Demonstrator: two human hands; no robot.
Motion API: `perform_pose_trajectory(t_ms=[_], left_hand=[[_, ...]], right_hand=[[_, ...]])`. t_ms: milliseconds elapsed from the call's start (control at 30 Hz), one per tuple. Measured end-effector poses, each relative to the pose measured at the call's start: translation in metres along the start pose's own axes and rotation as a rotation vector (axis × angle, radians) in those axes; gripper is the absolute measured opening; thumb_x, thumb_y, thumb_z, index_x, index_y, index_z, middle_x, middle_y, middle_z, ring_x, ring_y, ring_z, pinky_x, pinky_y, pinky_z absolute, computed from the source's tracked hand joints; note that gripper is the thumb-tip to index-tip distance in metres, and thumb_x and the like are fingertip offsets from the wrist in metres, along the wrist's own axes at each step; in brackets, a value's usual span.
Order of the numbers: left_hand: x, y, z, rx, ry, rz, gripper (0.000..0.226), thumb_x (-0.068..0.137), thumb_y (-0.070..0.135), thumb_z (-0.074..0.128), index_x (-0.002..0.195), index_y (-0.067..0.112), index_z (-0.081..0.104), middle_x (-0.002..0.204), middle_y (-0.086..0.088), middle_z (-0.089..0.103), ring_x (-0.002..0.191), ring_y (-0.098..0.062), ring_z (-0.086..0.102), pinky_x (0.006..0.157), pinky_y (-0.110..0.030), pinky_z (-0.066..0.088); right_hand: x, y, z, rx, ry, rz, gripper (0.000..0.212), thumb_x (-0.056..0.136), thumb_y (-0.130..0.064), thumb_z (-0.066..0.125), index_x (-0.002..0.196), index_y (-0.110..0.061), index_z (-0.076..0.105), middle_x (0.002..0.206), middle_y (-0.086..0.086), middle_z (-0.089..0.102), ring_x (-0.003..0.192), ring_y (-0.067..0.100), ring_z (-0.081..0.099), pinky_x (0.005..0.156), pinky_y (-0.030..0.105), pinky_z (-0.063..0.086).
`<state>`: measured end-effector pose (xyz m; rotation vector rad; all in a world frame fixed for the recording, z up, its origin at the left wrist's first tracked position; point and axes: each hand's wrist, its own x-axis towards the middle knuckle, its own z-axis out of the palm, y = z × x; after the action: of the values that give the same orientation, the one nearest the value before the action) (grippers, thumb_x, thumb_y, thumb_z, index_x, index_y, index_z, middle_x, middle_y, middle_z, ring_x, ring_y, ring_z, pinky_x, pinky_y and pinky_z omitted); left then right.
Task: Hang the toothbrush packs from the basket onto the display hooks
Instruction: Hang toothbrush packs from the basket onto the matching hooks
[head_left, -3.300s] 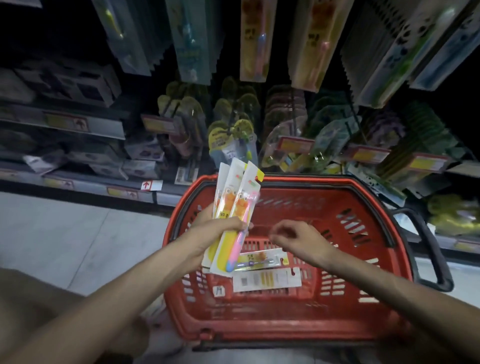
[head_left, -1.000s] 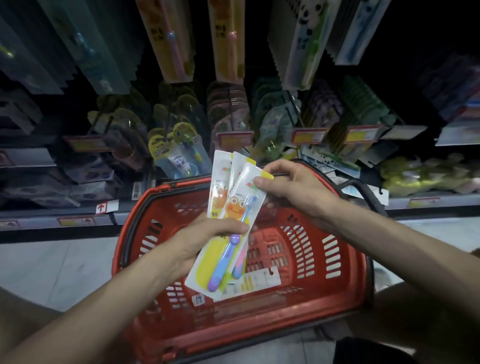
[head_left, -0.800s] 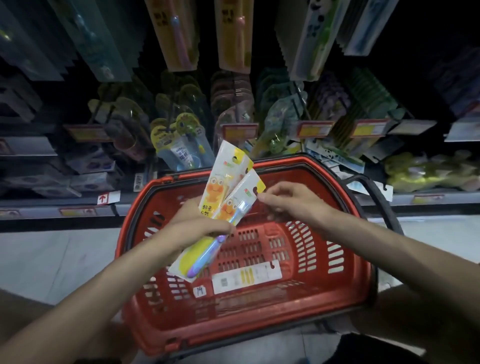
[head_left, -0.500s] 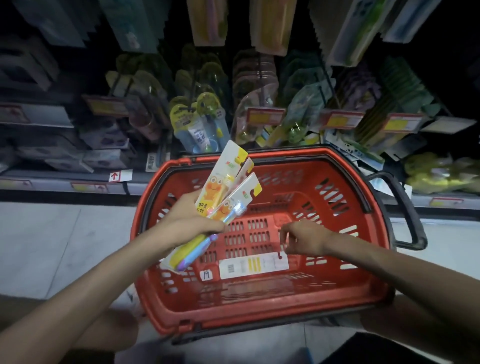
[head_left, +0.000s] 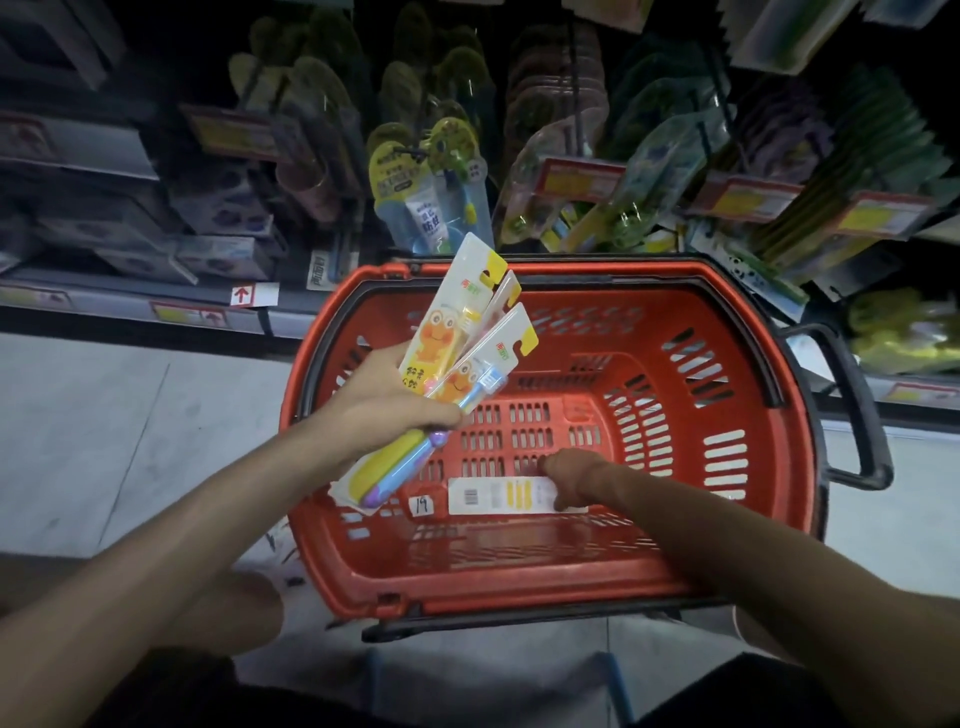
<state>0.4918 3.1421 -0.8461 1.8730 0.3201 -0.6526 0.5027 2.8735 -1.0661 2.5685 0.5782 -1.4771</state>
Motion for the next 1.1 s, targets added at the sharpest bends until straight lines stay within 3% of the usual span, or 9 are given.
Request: perform_pose_trajectory(t_ms=[233, 367, 500, 567, 633, 833, 900, 967, 1100], left_hand=[[0.001, 0.006, 0.002, -0.061, -0.022, -0.002, 0.036, 0.074, 0.003, 0.088, 0.104, 0.015, 0.071, 0.093, -0.009, 0.08, 0.085, -0.023, 0.077, 0.065, -0.022, 0.061], [0.002, 0.016, 0.001, -0.098, -0.029, 0.012, 0.036, 0.075, 0.007, 0.088, 0.106, 0.017, 0.072, 0.096, -0.007, 0.08, 0.089, -0.027, 0.078, 0.08, -0.04, 0.063], [0.001, 0.032, -0.003, -0.144, -0.03, 0.045, 0.035, 0.074, 0.008, 0.089, 0.104, 0.014, 0.074, 0.098, -0.012, 0.08, 0.095, -0.034, 0.077, 0.09, -0.049, 0.061], [-0.002, 0.043, -0.006, -0.202, -0.065, 0.057, 0.038, 0.072, 0.01, 0.09, 0.106, 0.013, 0.076, 0.104, -0.017, 0.078, 0.099, -0.039, 0.075, 0.095, -0.057, 0.059], [-0.004, 0.053, -0.008, -0.291, -0.115, 0.063, 0.044, 0.067, 0.013, 0.091, 0.109, 0.013, 0.077, 0.112, -0.02, 0.076, 0.103, -0.04, 0.074, 0.098, -0.063, 0.056], [-0.007, 0.078, 0.002, -0.597, -0.328, 0.06, 0.047, 0.073, -0.001, 0.075, 0.12, 0.003, 0.071, 0.113, -0.028, 0.07, 0.098, -0.039, 0.072, 0.097, -0.058, 0.055], [-0.009, 0.084, 0.01, -0.643, -0.381, 0.093, 0.038, 0.076, -0.004, 0.069, 0.111, 0.006, 0.077, 0.105, -0.024, 0.073, 0.088, -0.036, 0.074, 0.088, -0.052, 0.061], [-0.008, 0.088, 0.017, -0.661, -0.387, 0.117, 0.032, 0.076, -0.005, 0.068, 0.103, 0.009, 0.081, 0.098, -0.021, 0.073, 0.08, -0.035, 0.074, 0.079, -0.048, 0.063], [-0.004, 0.1, 0.025, -0.663, -0.291, 0.126, 0.049, 0.072, 0.002, 0.078, 0.119, -0.003, 0.071, 0.114, -0.031, 0.069, 0.094, -0.043, 0.07, 0.087, -0.061, 0.059]], right_hand=[[-0.024, 0.01, -0.02, -0.017, 0.154, 0.025, 0.035, 0.094, -0.015, 0.069, 0.128, -0.016, 0.06, 0.124, 0.008, 0.068, 0.115, 0.027, 0.065, 0.095, 0.034, 0.051], [-0.069, 0.013, -0.051, -0.272, 0.416, -0.072, 0.059, 0.087, 0.003, 0.062, 0.14, -0.013, 0.044, 0.125, 0.009, 0.062, 0.12, 0.031, 0.058, 0.095, 0.04, 0.047], [-0.124, 0.025, -0.095, -0.397, 0.689, -0.201, 0.045, 0.083, -0.003, 0.063, 0.122, -0.018, 0.049, 0.11, 0.002, 0.061, 0.104, 0.027, 0.059, 0.087, 0.04, 0.049], [-0.155, 0.028, -0.122, -0.384, 0.86, -0.275, 0.024, 0.089, -0.014, 0.043, 0.111, -0.017, 0.051, 0.099, 0.003, 0.059, 0.091, 0.028, 0.058, 0.076, 0.04, 0.051], [-0.184, 0.028, -0.147, -0.399, 0.957, -0.325, 0.028, 0.085, -0.018, 0.033, 0.107, -0.016, 0.05, 0.098, 0.005, 0.058, 0.089, 0.029, 0.057, 0.074, 0.042, 0.05], [-0.226, 0.028, -0.178, -0.287, 1.229, -0.385, 0.023, 0.09, -0.015, 0.052, 0.112, -0.01, 0.058, 0.116, 0.011, 0.06, 0.101, 0.035, 0.057, 0.082, 0.046, 0.052], [-0.222, 0.026, -0.181, -0.265, 1.322, -0.419, 0.017, 0.097, -0.014, 0.053, 0.111, -0.008, 0.06, 0.117, 0.013, 0.061, 0.102, 0.036, 0.058, 0.083, 0.048, 0.051], [-0.218, 0.023, -0.187, -0.281, 1.405, -0.445, 0.016, 0.099, -0.012, 0.062, 0.114, -0.008, 0.061, 0.12, 0.013, 0.062, 0.105, 0.036, 0.059, 0.084, 0.048, 0.051], [-0.219, 0.026, -0.196, -0.173, 1.592, -0.346, 0.023, 0.089, -0.002, 0.076, 0.11, -0.003, 0.066, 0.128, 0.019, 0.059, 0.12, 0.037, 0.052, 0.1, 0.044, 0.047]])
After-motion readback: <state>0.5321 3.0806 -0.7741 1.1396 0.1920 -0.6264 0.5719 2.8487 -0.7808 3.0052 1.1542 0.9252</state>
